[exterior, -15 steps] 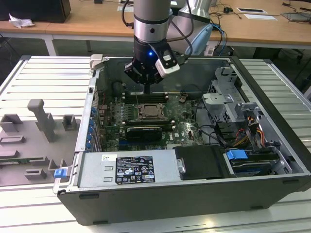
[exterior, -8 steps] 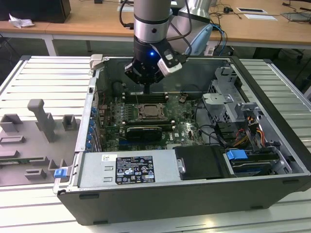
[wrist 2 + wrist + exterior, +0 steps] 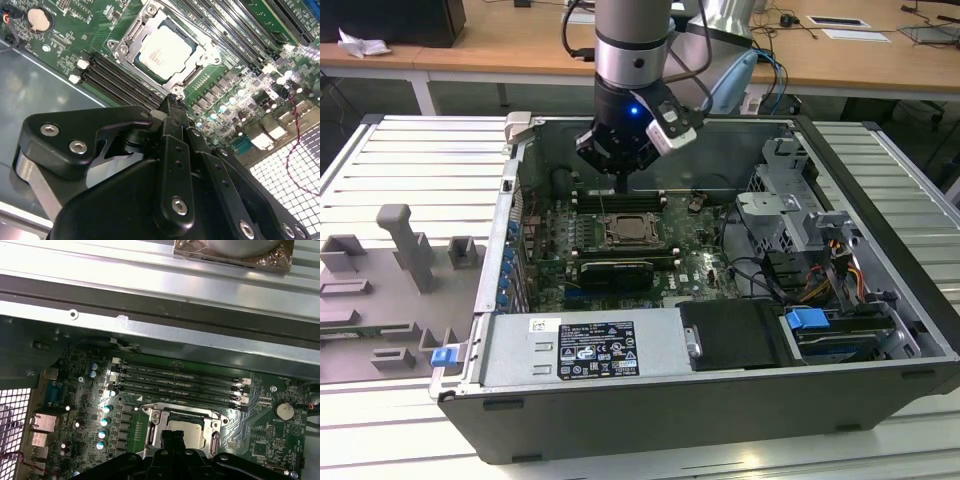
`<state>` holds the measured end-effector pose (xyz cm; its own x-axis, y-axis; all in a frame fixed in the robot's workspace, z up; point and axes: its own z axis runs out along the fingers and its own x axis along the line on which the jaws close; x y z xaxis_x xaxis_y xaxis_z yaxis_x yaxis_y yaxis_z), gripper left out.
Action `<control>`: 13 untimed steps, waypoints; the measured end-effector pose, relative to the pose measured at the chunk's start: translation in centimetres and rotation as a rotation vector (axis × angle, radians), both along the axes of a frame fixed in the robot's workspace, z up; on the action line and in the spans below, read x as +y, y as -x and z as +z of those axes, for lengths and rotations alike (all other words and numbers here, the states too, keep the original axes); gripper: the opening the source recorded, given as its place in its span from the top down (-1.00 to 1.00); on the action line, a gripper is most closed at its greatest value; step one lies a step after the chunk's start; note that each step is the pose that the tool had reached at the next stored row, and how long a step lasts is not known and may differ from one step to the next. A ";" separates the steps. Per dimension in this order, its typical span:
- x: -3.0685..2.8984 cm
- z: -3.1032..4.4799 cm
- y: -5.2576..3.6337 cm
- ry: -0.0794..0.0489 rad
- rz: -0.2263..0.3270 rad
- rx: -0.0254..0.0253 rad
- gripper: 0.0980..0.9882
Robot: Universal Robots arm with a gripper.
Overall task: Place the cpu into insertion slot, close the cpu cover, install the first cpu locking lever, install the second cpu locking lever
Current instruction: 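Install the first cpu locking lever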
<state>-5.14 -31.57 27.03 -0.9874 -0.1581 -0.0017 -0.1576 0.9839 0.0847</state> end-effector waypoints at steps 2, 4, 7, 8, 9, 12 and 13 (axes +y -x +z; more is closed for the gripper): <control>0.00 0.01 0.24 0.000 0.001 0.0001 0.98; 0.00 -0.01 0.42 0.000 0.001 0.0000 0.98; 0.00 -0.07 0.70 0.000 0.001 0.0001 0.98; 0.00 -0.09 0.75 -0.001 0.001 0.0002 0.98; 0.00 -0.13 0.83 -0.002 0.001 0.0001 0.98; 0.00 -0.20 1.00 -0.003 0.002 0.0002 0.98; 0.00 -0.21 1.03 -0.003 0.002 0.0001 0.98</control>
<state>-6.18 -31.57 26.82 -0.9872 -0.1596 -0.0021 -0.1592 0.9833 0.0879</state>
